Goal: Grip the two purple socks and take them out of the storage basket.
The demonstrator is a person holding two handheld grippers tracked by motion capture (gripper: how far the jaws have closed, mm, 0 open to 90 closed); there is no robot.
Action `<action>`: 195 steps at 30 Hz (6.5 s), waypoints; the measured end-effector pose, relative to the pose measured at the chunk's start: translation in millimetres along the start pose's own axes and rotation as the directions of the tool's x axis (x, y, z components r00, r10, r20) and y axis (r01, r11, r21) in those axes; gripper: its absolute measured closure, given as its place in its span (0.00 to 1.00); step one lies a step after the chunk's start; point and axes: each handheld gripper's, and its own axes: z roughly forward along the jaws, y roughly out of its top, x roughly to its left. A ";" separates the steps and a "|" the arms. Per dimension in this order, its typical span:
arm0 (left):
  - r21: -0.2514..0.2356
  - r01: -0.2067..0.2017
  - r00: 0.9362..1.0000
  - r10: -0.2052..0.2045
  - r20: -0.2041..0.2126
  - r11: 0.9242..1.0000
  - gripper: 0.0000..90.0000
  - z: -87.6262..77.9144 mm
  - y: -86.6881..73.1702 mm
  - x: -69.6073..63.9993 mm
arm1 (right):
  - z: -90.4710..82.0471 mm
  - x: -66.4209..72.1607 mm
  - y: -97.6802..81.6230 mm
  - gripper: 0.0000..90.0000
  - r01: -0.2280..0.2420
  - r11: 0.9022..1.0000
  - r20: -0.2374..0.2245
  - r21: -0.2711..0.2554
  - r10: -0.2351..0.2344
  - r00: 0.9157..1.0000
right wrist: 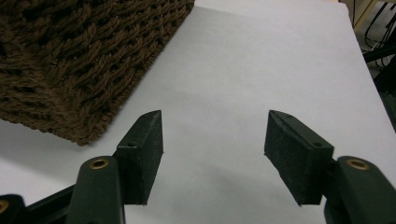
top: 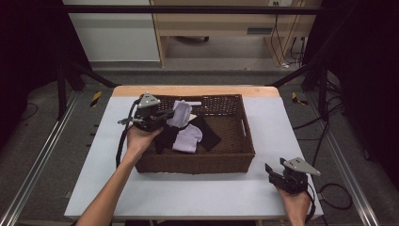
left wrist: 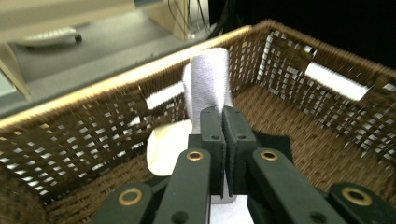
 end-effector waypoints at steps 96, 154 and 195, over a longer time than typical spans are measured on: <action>0.058 0.022 0.997 -0.026 0.069 0.998 0.48 -84.0 -118.5 -77.2 | -3.4 0.8 -2.1 0.42 -0.004 1.000 0.017 -0.012 0.004 1.000; 0.348 -0.081 0.994 0.100 -0.036 0.934 0.59 127.1 -23.7 -21.6 | 2.7 3.4 0.5 0.45 0.004 1.000 -0.005 0.000 -0.004 1.000; 0.006 -0.120 0.991 0.120 0.051 0.993 0.97 34.3 17.1 -49.0 | -0.1 1.5 0.4 0.48 0.000 1.000 0.002 -0.003 0.000 1.000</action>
